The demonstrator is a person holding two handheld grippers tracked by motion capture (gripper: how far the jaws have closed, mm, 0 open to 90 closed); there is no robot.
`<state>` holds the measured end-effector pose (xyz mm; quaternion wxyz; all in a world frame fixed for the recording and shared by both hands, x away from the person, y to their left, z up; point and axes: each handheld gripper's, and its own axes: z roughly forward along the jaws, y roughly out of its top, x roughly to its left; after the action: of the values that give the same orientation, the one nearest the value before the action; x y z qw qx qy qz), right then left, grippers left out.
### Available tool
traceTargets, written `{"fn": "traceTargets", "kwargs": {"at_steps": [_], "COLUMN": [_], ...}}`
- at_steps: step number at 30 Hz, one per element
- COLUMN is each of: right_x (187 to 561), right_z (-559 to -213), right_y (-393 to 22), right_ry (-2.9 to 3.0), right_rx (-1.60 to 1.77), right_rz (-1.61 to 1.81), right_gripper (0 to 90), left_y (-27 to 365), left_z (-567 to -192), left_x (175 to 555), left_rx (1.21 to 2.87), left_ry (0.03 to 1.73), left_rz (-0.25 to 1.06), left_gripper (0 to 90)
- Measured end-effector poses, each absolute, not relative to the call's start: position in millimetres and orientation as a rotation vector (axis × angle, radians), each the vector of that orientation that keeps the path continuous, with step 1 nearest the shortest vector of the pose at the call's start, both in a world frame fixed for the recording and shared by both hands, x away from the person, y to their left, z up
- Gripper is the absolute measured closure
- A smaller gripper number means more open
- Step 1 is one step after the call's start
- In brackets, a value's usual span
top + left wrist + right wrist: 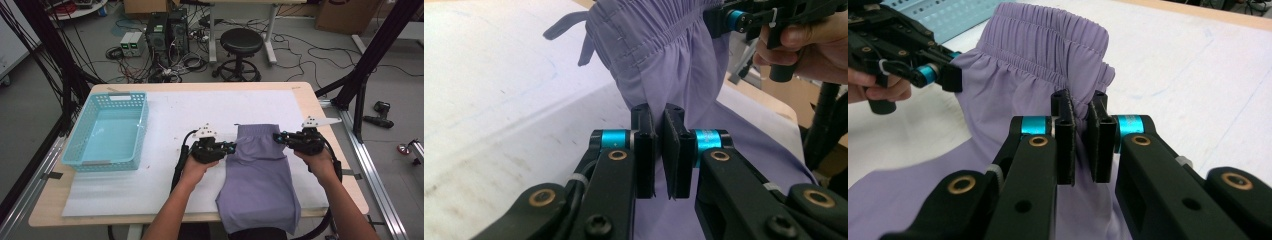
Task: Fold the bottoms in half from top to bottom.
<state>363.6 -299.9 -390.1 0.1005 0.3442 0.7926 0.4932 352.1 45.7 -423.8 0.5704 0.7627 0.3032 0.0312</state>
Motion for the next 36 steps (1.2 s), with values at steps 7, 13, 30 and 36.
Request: {"fn": "traceTargets", "kwargs": {"at_steps": [7, 13, 30, 36], "right_x": [330.8, 302.0, 331.5, 352.5], "right_z": [-408.3, -421.2, -404.5, -423.5], "right_y": [-304.8, -306.1, -304.4, -295.6], "right_ry": [2.359, 2.408, 2.241, 2.391], "right_rx": [1.005, 0.922, 1.192, 1.234], "right_rz": [1.437, 1.406, 1.278, 1.18], "right_gripper": [84.3, 83.3, 60.4, 63.4], "left_y": [59.2, 77.7, 84.1, 83.3], "left_z": [-427.0, -419.9, -422.1, -422.4], "left_x": [337.9, 335.2, 339.7, 340.1], "left_rx": [1.776, 1.748, 1.734, 1.735], "left_ry": [0.781, 0.82, 0.861, 0.851], "left_rz": [0.076, 0.136, 0.189, 0.187], "left_gripper": [61.4, 59.9, 56.4, 54.9]}}
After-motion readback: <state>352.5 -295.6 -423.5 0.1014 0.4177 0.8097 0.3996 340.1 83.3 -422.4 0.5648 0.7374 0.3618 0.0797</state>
